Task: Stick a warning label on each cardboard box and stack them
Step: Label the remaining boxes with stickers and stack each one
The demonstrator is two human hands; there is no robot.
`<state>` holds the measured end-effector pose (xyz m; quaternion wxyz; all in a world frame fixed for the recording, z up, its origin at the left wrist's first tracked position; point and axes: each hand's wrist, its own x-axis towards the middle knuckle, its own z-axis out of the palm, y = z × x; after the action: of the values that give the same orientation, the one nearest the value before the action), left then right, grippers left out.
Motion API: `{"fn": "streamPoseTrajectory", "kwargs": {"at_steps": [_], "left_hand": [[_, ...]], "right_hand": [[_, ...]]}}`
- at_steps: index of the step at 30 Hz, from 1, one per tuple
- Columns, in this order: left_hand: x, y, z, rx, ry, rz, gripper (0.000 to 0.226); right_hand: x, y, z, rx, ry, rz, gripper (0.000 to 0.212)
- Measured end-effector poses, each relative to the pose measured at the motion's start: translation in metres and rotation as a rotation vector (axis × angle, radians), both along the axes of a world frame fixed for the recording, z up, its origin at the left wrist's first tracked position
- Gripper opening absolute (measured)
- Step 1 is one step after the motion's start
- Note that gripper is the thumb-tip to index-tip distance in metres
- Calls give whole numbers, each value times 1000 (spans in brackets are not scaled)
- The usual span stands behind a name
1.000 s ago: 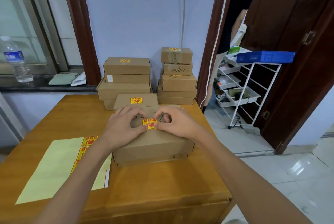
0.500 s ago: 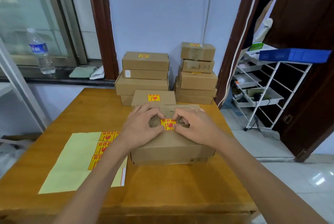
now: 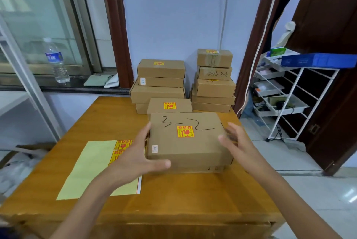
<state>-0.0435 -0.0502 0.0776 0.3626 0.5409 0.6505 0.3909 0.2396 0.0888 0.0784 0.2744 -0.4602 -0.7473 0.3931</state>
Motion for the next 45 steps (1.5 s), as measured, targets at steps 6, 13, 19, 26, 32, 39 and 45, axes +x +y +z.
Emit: {"fn": "streamPoseTrajectory", "kwargs": {"at_steps": [6,13,19,26,32,39,45], "left_hand": [[-11,0,25,245,156,211,127],[-104,-23,91,381,259,345,128],[-213,-43,94,334,225,417,122],[-297,-36,22,204,226,530,105],[-335,-9,-40,132,120,512,95],[-344,68,-59,119,196,449,81],[-354,106,-62,20,187,414,81]], "right_hand": [[-37,-33,33,176,-207,124,119],[-133,-24,87,339,-54,136,115],[-253,-17,90,324,-21,180,121],[-356,-11,21,241,-82,194,111],[-396,5,-29,129,-208,178,108],[-419,27,-46,908,-677,-14,41],[-436,51,-50,936,-856,-20,40]]}}
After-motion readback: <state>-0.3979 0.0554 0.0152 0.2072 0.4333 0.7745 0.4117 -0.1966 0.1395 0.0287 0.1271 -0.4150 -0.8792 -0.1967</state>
